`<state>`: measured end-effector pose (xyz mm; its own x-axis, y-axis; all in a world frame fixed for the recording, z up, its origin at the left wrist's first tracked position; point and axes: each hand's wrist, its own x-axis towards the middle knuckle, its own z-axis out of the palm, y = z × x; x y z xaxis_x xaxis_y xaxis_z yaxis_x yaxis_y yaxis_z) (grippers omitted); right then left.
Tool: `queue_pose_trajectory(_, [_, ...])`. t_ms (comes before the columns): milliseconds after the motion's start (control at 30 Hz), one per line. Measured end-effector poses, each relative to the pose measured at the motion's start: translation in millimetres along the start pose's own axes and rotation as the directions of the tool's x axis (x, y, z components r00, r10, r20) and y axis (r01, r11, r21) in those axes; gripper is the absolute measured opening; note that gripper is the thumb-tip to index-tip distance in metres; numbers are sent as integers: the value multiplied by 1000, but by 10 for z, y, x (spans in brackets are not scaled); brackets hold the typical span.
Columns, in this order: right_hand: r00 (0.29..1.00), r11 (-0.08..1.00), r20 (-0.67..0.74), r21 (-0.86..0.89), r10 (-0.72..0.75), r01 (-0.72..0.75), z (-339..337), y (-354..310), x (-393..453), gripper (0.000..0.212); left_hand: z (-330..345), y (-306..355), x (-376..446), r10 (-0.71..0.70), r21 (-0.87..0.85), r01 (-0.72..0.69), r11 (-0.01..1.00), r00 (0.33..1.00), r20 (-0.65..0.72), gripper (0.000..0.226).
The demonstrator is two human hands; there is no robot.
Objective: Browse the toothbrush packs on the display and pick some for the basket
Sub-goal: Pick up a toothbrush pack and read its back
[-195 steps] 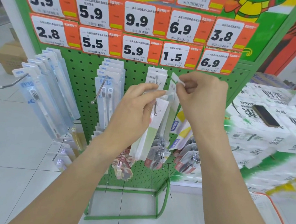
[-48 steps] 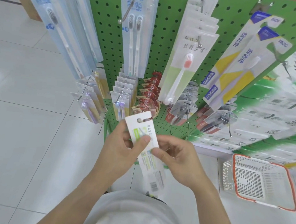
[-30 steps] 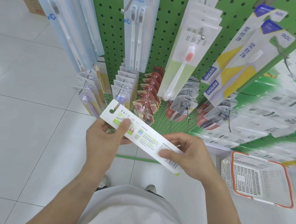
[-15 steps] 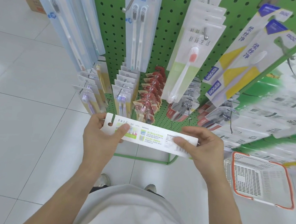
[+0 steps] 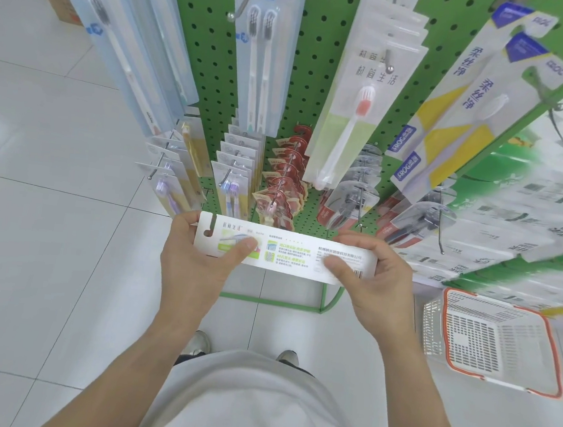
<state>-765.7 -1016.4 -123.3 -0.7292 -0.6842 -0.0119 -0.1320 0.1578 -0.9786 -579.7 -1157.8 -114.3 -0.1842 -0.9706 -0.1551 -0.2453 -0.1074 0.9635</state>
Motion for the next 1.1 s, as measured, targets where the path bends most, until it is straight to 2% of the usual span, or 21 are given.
queue_pose_trajectory(133, [997,998,74,68,-15,10,-50,16,5,23,8,42,-24,7,-32,-8,999,1000,-25,47])
queue_pose_trajectory(333, [998,971,57,239,6,-20,-98,22,28,32,3,-66,35,69,16,-69,997,998,4,18])
queue_pose_trajectory(400, [998,963,54,269,10,-24,-109,41,35,26,18,-101,46,72,71,-73,995,997,19,16])
queue_pose_trajectory(467, [999,962,49,273,13,-26,-99,55,26,26,39,-130,41,104,175,-111,978,993,46,27])
queue_pose_trajectory(533, [999,960,34,277,26,-34,-82,63,8,34,76,-153,14,213,310,-230,923,973,87,53])
queue_pose_trajectory(567, [999,957,29,288,32,-39,-71,67,-2,35,102,-156,-8,298,353,-319,880,948,115,60])
queue_pose_trajectory(667, [997,941,14,327,82,-82,-41,99,-13,28,192,-152,-80,541,449,-596,666,800,260,56])
queue_pose_trajectory(767, [985,898,3,410,174,-160,-63,88,-8,35,225,-172,-99,572,511,-696,505,713,406,60])
queue_pose_trajectory(867, [965,854,57,455,256,-253,-137,10,-18,26,215,-211,-58,608,489,-731,476,675,417,40])
queue_pose_trajectory(967, [941,860,128,383,313,-338,-209,13,-41,20,218,-168,-21,675,483,-751,450,640,367,28])
queue_pose_trajectory(1033, [955,937,138,198,263,-287,-252,7,-54,14,231,-108,-11,708,500,-773,389,599,375,30])
queue_pose_trajectory(1100, [958,980,210,-44,197,-192,-288,-76,-75,21,252,-29,10,724,522,-782,341,573,385,30])
